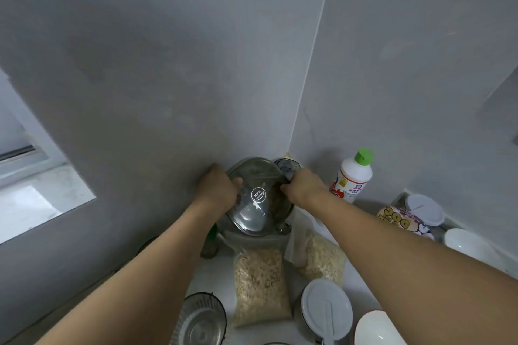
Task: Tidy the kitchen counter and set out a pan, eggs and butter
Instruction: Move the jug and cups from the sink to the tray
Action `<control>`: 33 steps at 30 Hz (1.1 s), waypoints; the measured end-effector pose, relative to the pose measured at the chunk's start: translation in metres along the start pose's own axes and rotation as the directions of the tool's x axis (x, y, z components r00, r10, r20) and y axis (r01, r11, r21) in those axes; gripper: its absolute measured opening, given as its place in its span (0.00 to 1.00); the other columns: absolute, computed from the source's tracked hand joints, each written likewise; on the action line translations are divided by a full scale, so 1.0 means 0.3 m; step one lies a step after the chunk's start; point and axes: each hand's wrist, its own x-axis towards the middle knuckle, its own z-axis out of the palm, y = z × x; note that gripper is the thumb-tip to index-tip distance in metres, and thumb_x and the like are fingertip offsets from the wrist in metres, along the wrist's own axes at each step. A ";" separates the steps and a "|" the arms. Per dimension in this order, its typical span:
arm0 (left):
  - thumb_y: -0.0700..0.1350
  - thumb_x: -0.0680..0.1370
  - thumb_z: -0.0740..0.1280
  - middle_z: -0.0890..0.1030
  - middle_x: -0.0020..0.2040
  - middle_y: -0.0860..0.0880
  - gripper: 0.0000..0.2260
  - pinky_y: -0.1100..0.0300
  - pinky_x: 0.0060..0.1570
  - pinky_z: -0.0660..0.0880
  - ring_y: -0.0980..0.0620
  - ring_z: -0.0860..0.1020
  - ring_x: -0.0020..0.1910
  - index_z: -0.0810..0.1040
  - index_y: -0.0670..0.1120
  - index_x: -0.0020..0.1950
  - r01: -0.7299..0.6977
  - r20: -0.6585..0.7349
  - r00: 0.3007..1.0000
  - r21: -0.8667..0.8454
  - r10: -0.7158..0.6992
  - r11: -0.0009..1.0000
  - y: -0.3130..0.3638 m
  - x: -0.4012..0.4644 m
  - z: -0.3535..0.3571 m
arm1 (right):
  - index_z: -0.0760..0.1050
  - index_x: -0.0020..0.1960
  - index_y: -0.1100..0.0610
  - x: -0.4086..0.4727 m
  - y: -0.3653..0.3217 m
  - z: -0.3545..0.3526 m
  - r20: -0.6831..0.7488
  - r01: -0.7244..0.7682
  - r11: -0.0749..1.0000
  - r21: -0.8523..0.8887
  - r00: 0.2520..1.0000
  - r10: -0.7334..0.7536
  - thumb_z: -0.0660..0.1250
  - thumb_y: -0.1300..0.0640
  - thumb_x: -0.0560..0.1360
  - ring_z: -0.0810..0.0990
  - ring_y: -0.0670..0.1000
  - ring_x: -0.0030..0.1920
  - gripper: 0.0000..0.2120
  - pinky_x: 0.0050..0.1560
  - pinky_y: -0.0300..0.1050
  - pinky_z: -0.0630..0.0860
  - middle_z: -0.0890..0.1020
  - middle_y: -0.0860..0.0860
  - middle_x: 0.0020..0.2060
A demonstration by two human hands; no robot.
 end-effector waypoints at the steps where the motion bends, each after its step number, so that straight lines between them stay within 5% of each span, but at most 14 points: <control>1: 0.51 0.79 0.66 0.77 0.59 0.39 0.18 0.55 0.52 0.71 0.39 0.76 0.58 0.71 0.38 0.60 -0.006 -0.021 1.000 -0.029 0.005 1.000 0.012 -0.005 -0.013 | 0.77 0.56 0.60 -0.006 -0.001 -0.007 -0.016 0.003 1.000 0.011 1.000 -0.003 0.64 0.53 0.76 0.79 0.58 0.54 0.12 0.55 0.49 0.77 0.81 0.57 0.53; 10: 0.50 0.79 0.67 0.77 0.58 0.37 0.19 0.54 0.51 0.71 0.38 0.76 0.58 0.70 0.36 0.60 -0.047 -0.091 0.995 -0.074 0.040 0.996 0.083 -0.031 -0.090 | 0.74 0.46 0.59 -0.087 -0.024 -0.092 -0.039 -0.006 0.995 0.100 0.999 0.010 0.67 0.51 0.76 0.75 0.55 0.42 0.11 0.40 0.42 0.69 0.76 0.55 0.42; 14: 0.51 0.79 0.67 0.78 0.56 0.37 0.19 0.58 0.45 0.68 0.39 0.77 0.55 0.73 0.35 0.58 -0.065 -0.078 0.995 -0.081 0.059 0.995 0.143 -0.051 -0.136 | 0.70 0.40 0.58 -0.133 -0.026 -0.158 -0.034 -0.065 0.957 0.281 0.996 0.077 0.69 0.50 0.75 0.73 0.55 0.41 0.13 0.32 0.42 0.66 0.72 0.52 0.35; 18: 0.51 0.80 0.65 0.77 0.55 0.39 0.19 0.58 0.45 0.67 0.40 0.76 0.52 0.70 0.37 0.59 -0.073 -0.089 0.994 -0.087 0.066 0.993 0.243 -0.120 -0.204 | 0.73 0.52 0.63 -0.214 -0.042 -0.257 0.008 -0.093 0.849 0.521 0.995 0.103 0.68 0.54 0.77 0.77 0.58 0.42 0.13 0.43 0.49 0.75 0.79 0.59 0.44; 22: 0.52 0.80 0.64 0.76 0.53 0.42 0.17 0.56 0.44 0.68 0.41 0.75 0.50 0.70 0.39 0.58 -0.113 -0.112 0.988 -0.103 0.101 0.988 0.361 -0.237 -0.277 | 0.71 0.51 0.63 -0.354 -0.032 -0.381 0.024 -0.093 0.709 0.699 0.994 0.106 0.65 0.60 0.78 0.78 0.58 0.39 0.06 0.39 0.54 0.80 0.79 0.60 0.44; 28: 0.51 0.79 0.65 0.78 0.51 0.40 0.13 0.56 0.42 0.69 0.42 0.74 0.46 0.71 0.40 0.51 -0.241 -0.117 0.967 -0.113 0.228 0.964 0.612 -0.548 -0.368 | 0.70 0.46 0.62 -0.704 0.095 -0.624 -0.026 -0.067 0.641 0.764 0.991 0.135 0.63 0.61 0.80 0.80 0.57 0.37 0.06 0.27 0.48 0.79 0.79 0.59 0.46; 33: 0.44 0.78 0.67 0.76 0.49 0.42 0.10 0.55 0.47 0.74 0.41 0.77 0.51 0.73 0.38 0.53 -0.300 -0.053 0.953 -0.294 0.298 0.907 0.837 -0.901 -0.364 | 0.72 0.47 0.63 -1.046 0.312 -0.815 -0.182 0.008 0.605 0.796 0.957 0.227 0.63 0.62 0.79 0.80 0.56 0.36 0.05 0.40 0.52 0.81 0.79 0.59 0.44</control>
